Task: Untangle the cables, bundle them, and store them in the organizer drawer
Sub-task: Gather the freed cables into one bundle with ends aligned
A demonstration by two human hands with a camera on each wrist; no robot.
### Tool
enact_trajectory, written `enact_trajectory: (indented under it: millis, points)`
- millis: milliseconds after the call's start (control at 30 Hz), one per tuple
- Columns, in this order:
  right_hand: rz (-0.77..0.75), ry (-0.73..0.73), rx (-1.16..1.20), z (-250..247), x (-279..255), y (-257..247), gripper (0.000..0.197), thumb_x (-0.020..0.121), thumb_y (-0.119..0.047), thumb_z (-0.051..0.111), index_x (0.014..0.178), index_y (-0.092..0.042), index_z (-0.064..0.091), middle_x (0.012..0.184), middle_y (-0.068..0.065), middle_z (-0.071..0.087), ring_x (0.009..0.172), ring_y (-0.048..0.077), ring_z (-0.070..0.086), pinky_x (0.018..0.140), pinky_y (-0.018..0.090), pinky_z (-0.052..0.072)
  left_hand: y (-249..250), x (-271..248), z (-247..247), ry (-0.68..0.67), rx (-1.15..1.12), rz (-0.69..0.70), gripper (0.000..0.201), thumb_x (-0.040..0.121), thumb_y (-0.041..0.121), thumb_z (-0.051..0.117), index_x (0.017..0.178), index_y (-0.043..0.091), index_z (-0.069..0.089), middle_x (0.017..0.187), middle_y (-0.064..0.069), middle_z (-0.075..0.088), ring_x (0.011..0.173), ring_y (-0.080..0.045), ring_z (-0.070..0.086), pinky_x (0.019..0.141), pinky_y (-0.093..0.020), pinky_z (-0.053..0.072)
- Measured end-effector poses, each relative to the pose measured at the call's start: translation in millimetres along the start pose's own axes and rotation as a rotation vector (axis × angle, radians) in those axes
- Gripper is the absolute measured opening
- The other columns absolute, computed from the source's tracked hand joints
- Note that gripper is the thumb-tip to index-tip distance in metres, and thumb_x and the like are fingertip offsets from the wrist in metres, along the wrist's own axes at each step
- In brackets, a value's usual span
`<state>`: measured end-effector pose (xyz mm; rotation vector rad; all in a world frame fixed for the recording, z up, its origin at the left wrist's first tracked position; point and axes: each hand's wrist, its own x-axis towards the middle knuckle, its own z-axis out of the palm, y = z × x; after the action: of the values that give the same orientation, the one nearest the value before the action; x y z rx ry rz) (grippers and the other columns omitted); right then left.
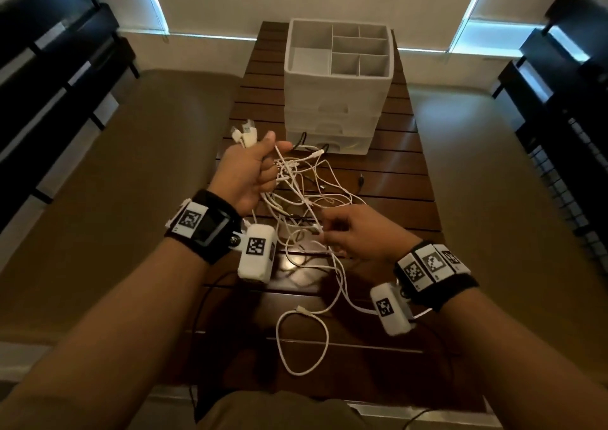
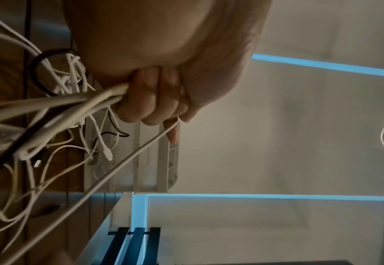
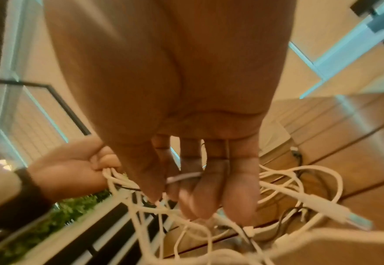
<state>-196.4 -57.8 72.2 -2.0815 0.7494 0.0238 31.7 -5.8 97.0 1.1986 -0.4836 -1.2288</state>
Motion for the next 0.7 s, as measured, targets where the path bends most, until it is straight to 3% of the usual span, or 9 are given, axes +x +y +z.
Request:
enact_trajectory:
  millis: [67,133,200,267,367,433,500,567,700]
  points:
    - [0.042,-0.029,-0.159,-6,6,2,0.015,0.098,-0.027,0.070,0.084,-0.024,0.065,0.088,-0.007,0.066,0.078,0.009,0.064,0.071,0.031,0.052,-5,-5,2,-0.022,0.074,0.036,0.030,0.111,0.028,0.050,0.104,0.006,0.069,0.054,0.007,0.026,0.041,-0.006,0.022,0.039,-0.022,0.017]
    - [0.021,0.066,-0.198,-16,15,0,0.010,0.101,-0.026,0.065,0.102,-0.031,0.073,0.106,-0.009,0.064,0.089,0.004,0.058,0.083,0.031,0.051,-8,-12,3,-0.076,0.088,0.070,0.029,0.111,0.027,0.050,0.098,0.008,0.067,0.054,0.006,0.027,0.041,-0.007,0.022,0.040,-0.024,0.017]
    - [0.012,0.367,-0.034,-27,31,-3,0.026,0.101,-0.019,0.058,0.118,-0.032,0.072,0.119,-0.005,0.062,0.100,0.010,0.059,0.091,0.034,0.052,-8,-19,3,-0.118,0.113,0.098,0.029,0.111,0.027,0.050,0.096,0.008,0.065,0.055,0.005,0.027,0.041,-0.008,0.022,0.041,-0.025,0.016]
    - [0.078,0.631,0.083,-33,48,-12,0.025,0.103,-0.024,0.052,0.115,-0.025,0.074,0.117,0.001,0.065,0.109,0.020,0.061,0.097,0.042,0.051,-6,-25,3,-0.131,0.152,0.128,0.029,0.112,0.027,0.049,0.096,0.009,0.065,0.056,0.004,0.027,0.043,-0.009,0.021,0.043,-0.027,0.014]
    - [0.227,0.678,-0.120,-24,63,-32,0.042,0.102,-0.050,0.042,0.108,-0.022,0.073,0.125,0.006,0.060,0.120,0.034,0.055,0.104,0.052,0.044,-5,-29,7,-0.146,0.187,0.172,0.030,0.111,0.027,0.049,0.094,0.009,0.066,0.058,0.003,0.026,0.045,-0.010,0.019,0.043,-0.027,0.014]
    - [0.253,0.708,-0.252,-18,65,-40,0.042,0.100,-0.051,0.044,0.108,-0.021,0.072,0.129,0.008,0.059,0.116,0.037,0.057,0.099,0.050,0.047,-4,-30,10,-0.154,0.199,0.196,0.030,0.111,0.027,0.050,0.093,0.010,0.066,0.058,0.003,0.025,0.045,-0.010,0.018,0.042,-0.025,0.016]
    - [0.208,0.722,-0.245,-20,68,-39,0.034,0.099,-0.043,0.050,0.092,-0.018,0.072,0.104,0.007,0.069,0.093,0.030,0.066,0.076,0.037,0.049,-3,-31,10,-0.150,0.228,0.211,0.030,0.111,0.027,0.050,0.093,0.009,0.067,0.058,0.002,0.025,0.046,-0.011,0.019,0.042,-0.025,0.017]
    - [0.196,0.738,-0.123,-25,71,-34,0.037,0.097,-0.039,0.051,0.074,-0.016,0.068,0.075,0.001,0.069,0.071,0.023,0.067,0.063,0.034,0.048,-3,-32,8,-0.154,0.262,0.217,0.030,0.111,0.026,0.050,0.095,0.007,0.067,0.059,0.002,0.026,0.047,-0.012,0.020,0.043,-0.026,0.018]
    - [0.261,0.628,0.009,-27,70,-38,0.041,0.098,-0.050,0.053,0.076,-0.018,0.068,0.074,0.002,0.070,0.066,0.020,0.067,0.063,0.036,0.055,-8,-33,5,-0.177,0.298,0.186,0.031,0.111,0.027,0.050,0.096,0.008,0.069,0.057,0.005,0.027,0.046,-0.010,0.021,0.042,-0.022,0.022]
